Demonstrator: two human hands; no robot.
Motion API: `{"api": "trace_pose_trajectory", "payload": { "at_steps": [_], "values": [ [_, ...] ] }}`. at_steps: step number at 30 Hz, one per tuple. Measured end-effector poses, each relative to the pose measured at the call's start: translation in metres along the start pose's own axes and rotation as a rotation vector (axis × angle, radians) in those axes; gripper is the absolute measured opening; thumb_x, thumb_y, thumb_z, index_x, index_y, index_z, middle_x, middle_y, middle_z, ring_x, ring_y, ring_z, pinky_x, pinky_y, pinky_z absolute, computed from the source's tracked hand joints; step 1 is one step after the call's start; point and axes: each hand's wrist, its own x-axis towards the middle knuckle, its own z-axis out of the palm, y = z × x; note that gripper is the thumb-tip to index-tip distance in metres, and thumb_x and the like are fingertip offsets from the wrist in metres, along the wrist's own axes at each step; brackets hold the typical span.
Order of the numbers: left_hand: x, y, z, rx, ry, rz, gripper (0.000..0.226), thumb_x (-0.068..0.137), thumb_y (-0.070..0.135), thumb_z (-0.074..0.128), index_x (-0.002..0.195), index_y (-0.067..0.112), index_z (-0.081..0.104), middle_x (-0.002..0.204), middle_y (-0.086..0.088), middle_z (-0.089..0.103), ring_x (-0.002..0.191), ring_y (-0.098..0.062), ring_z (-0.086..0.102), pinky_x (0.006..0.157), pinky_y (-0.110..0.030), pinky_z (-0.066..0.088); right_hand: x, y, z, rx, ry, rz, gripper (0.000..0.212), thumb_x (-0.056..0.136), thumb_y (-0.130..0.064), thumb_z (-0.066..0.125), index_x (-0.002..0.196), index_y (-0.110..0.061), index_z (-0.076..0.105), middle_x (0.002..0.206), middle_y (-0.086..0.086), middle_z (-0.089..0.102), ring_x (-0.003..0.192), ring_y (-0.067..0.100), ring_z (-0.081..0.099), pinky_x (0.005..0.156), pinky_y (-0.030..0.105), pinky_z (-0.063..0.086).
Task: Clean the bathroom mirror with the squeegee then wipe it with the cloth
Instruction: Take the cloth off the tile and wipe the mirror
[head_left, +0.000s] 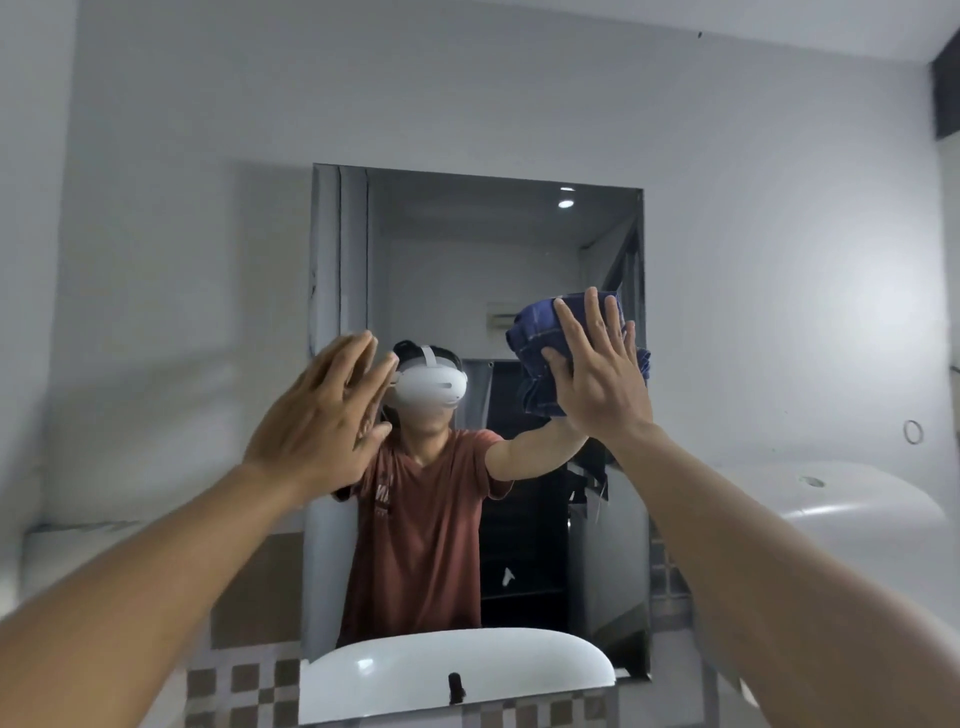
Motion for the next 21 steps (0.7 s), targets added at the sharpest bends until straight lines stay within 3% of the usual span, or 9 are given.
{"api": "trace_pose_trajectory", "payload": {
  "at_steps": [6,12,18,21],
  "values": [
    [0.021,-0.016,-0.007,0.016,-0.079,-0.003,0.088,0.082,0.046,0.073,0.153,0.011,0.037,0.157,-0.021,0.03,0.147,-0.037,0.026,0.116,-0.048,0.032,-0.032,0.008,0.003,-0.003,0.016,0.171,0.061,0.105,-0.05,0.025,0.161,-0.028,0.022,0.17,0.01,0.011,0.157,0.029,0.002,0.126,0.046,0.003],
    [0.02,-0.014,-0.009,0.002,-0.09,-0.006,0.087,0.082,0.047,0.072,0.153,0.012,0.038,0.157,-0.02,0.031,0.146,-0.037,0.026,0.114,-0.052,0.035,-0.075,0.0,0.01,0.016,-0.025,0.268,0.062,0.105,-0.048,0.023,0.162,-0.026,0.014,0.17,0.01,0.003,0.157,0.028,-0.004,0.127,0.047,0.002],
    [0.031,-0.024,-0.02,-0.003,-0.044,0.032,0.064,0.087,0.036,0.071,0.142,0.011,0.051,0.141,-0.018,0.045,0.126,-0.039,0.045,0.097,-0.055,0.051,-0.098,-0.017,0.017,0.043,-0.048,0.371,0.066,0.103,-0.053,0.017,0.163,-0.023,0.011,0.17,0.012,-0.001,0.157,0.031,-0.006,0.126,0.052,0.001],
    [0.046,-0.035,-0.025,0.03,-0.022,0.035,0.062,0.089,0.032,0.066,0.144,0.009,0.048,0.146,-0.019,0.041,0.131,-0.039,0.042,0.098,-0.055,0.051,-0.086,-0.038,0.019,0.097,-0.018,0.473,0.064,0.104,-0.049,0.024,0.16,-0.02,0.018,0.169,0.019,0.003,0.156,0.036,-0.003,0.125,0.058,0.004]
  ]
}}
